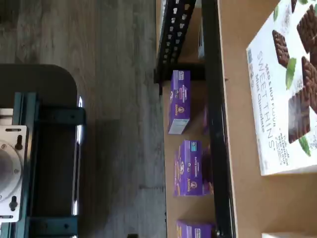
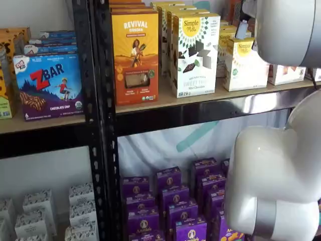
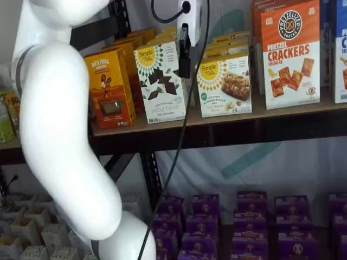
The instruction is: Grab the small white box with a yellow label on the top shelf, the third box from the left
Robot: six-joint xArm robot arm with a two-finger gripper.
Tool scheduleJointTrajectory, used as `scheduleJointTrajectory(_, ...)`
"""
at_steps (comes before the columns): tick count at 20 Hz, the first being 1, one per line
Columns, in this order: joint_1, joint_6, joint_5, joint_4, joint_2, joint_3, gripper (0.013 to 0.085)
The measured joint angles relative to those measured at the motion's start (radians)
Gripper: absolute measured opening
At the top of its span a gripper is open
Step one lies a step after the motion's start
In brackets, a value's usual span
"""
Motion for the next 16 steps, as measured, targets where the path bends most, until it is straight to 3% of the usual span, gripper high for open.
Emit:
scheduleJointTrajectory(1, 0.011, 0.004, 0.007, -0.020, 0.005, -0.007, 0.0850)
scheduleJointTrajectory(2, 0.044, 0.016, 0.023, -0.073, 0.017, -0.021, 0.0850)
scheduleJointTrajectory(5, 0.068, 0.033, 0.022, -0.094, 0.025, -0.021, 0.0850)
scheduleJointTrajectory(8, 0.066, 0.037, 0.013, -0.074, 0.028, -0.018, 0.0850)
scheduleJointTrajectory(11, 0.043, 0.032, -0.028, -0.015, 0.020, -0.002, 0.0850)
scheduleJointTrajectory(14, 0.020, 0.020, -0.114, 0.040, 0.000, 0.033, 0.0850)
scheduleJointTrajectory(16, 0.018, 0.013, -0.173, 0.049, -0.010, 0.057, 0.0850)
